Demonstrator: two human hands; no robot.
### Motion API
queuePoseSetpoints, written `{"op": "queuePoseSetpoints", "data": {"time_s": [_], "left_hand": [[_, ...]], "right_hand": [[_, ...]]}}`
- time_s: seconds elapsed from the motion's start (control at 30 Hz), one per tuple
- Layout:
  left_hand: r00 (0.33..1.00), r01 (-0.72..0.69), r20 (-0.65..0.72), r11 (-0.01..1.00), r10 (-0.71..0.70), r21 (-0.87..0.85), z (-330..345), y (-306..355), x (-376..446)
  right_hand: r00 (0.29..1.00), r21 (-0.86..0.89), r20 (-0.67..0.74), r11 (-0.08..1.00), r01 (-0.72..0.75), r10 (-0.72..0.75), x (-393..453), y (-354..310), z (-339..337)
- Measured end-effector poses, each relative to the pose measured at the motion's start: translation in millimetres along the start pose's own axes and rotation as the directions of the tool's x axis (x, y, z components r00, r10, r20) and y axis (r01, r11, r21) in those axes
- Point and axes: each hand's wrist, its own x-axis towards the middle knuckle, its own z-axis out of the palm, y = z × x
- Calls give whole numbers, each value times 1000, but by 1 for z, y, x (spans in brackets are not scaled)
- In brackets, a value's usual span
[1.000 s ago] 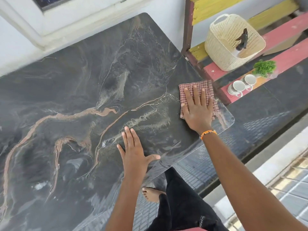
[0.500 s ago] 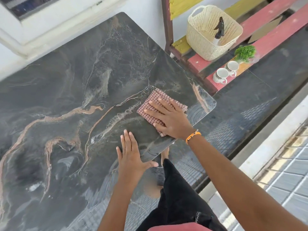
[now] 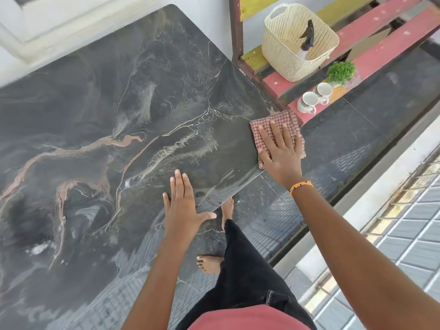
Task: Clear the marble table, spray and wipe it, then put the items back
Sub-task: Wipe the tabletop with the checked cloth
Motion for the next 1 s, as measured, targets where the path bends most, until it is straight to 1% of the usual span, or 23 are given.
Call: {"op": "queuePoseSetpoints", "data": {"time_s": [0.17, 0.27, 0.37, 0.47, 0.53, 0.57, 0.6, 0.63, 0.7, 0.83, 0.93, 1.0], "left_hand": [[999, -16, -46, 1000, 15, -19, 3, -3, -4], [997, -1, -83, 1000, -1, -14, 4, -11, -19], [995, 46, -93, 999, -43, 29, 4, -35, -38], [985, 168, -31, 986, -168, 3, 0, -63, -61], [970, 239, -36, 971, -240, -21, -4, -78, -72], [962, 269, -51, 963, -270, -29, -6, -83, -76], [953, 294, -63, 955, -297, -49, -7, -89, -78], [946, 314, -63, 946, -319, -79, -8, -93, -79], [936, 341, -44, 930, -349, -141, -8, -98, -80], [933, 334, -76, 927, -351, -171, -6, -100, -81], [933, 328, -93, 927, -348, -180, -5, -102, -84], [933, 318, -110, 930, -341, -184, -3, -103, -85]], "right_hand": [[985, -80, 89, 985, 155, -147, -51, -74, 22], [945, -104, 154, 946, 305, -288, -80, -115, 36], [866, -105, 219, 872, 479, -449, -100, -150, 50], [757, -55, 269, 775, 630, -596, -98, -169, 57], [690, -40, 274, 709, 704, -670, -79, -172, 55], [673, -40, 274, 691, 722, -687, -66, -173, 53], [671, -44, 269, 687, 725, -691, -52, -173, 50], [684, -53, 261, 697, 715, -681, -38, -173, 47], [741, -86, 230, 745, 662, -631, -10, -170, 42], [877, -138, 159, 870, 474, -453, 25, -141, 31], [950, -121, 98, 944, 306, -296, 11, -131, 34], [975, -112, 78, 970, 218, -210, -11, -142, 42]]}}
